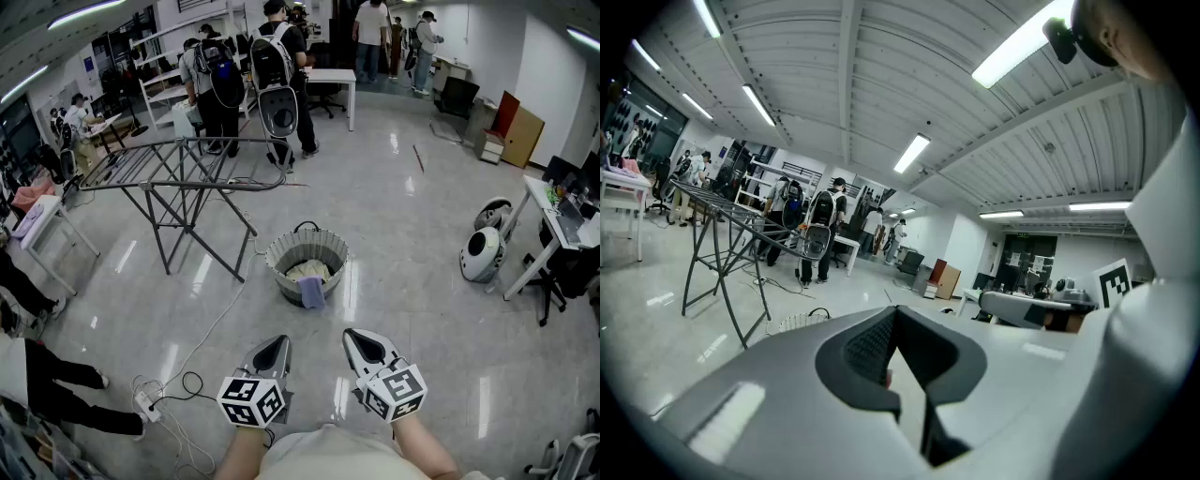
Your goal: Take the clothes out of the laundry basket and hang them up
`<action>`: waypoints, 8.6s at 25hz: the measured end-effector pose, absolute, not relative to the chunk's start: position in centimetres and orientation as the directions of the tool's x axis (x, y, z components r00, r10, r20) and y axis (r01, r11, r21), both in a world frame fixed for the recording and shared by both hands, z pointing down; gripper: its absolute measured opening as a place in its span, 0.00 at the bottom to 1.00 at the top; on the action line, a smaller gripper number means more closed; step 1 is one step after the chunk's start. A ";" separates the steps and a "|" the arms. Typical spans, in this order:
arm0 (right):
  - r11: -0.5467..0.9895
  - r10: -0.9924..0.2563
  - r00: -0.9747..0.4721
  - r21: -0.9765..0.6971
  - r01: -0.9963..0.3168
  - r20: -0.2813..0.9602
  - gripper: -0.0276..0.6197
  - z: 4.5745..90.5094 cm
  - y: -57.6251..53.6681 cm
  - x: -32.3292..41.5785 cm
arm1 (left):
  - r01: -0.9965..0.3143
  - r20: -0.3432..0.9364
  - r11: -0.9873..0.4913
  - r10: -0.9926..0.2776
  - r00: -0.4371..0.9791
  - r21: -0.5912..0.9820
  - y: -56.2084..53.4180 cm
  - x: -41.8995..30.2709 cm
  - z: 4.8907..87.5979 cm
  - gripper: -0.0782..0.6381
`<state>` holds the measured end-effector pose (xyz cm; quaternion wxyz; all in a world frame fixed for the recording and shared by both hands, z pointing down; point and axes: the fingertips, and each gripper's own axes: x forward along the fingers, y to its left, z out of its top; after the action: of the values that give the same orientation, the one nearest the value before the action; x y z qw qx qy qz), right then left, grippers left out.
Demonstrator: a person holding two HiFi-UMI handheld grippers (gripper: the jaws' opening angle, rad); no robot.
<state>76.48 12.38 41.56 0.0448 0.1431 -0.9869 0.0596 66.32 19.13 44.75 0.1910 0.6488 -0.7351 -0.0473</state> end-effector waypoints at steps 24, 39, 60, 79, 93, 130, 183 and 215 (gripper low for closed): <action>0.953 -0.260 -0.956 -0.126 -0.277 0.138 0.19 43.1 12.0 77.4 | -0.939 0.213 0.197 -0.967 -0.139 0.281 20.4 66.9 45.1 0.29; 0.958 -0.202 -0.965 -0.170 -0.230 0.169 0.54 44.8 1.9 66.6 | -0.940 0.258 0.185 -0.960 -0.110 0.288 10.7 56.7 47.4 0.49; 0.954 -0.207 -0.950 -0.169 -0.250 0.235 0.57 47.7 -11.3 47.1 | -0.947 0.302 0.132 -0.953 -0.039 0.293 -3.1 38.0 49.7 0.50; 0.930 -0.197 -0.804 -0.153 -0.334 0.561 0.57 71.7 -21.1 45.1 | -0.895 0.446 0.230 -0.894 -0.040 0.382 -9.5 35.5 62.6 0.50; 0.901 -0.098 -0.630 -0.201 -0.385 0.770 0.44 93.4 -24.1 45.0 | -0.860 0.527 0.315 -0.847 -0.064 0.402 -13.3 34.6 73.6 0.50; 0.941 -0.148 -0.713 -0.125 -0.316 0.685 0.08 76.7 -23.5 44.5 | -0.892 0.507 0.272 -0.860 -0.056 0.362 -9.2 35.7 67.2 0.48; 0.909 -0.334 -0.942 0.273 -0.315 0.028 0.08 29.6 -20.9 45.9 | -0.909 0.307 0.223 -0.945 -0.112 0.352 -9.3 31.9 56.9 0.13; 0.999 0.052 -0.961 0.001 0.054 0.271 0.35 43.7 -6.1 34.9 | -0.992 0.010 0.123 -0.992 -0.123 0.029 -5.5 30.6 38.6 0.13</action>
<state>34.88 -6.08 43.66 0.1367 -0.0266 -0.9903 -0.0041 30.58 -5.50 38.64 0.0134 0.6621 -0.7493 -0.0074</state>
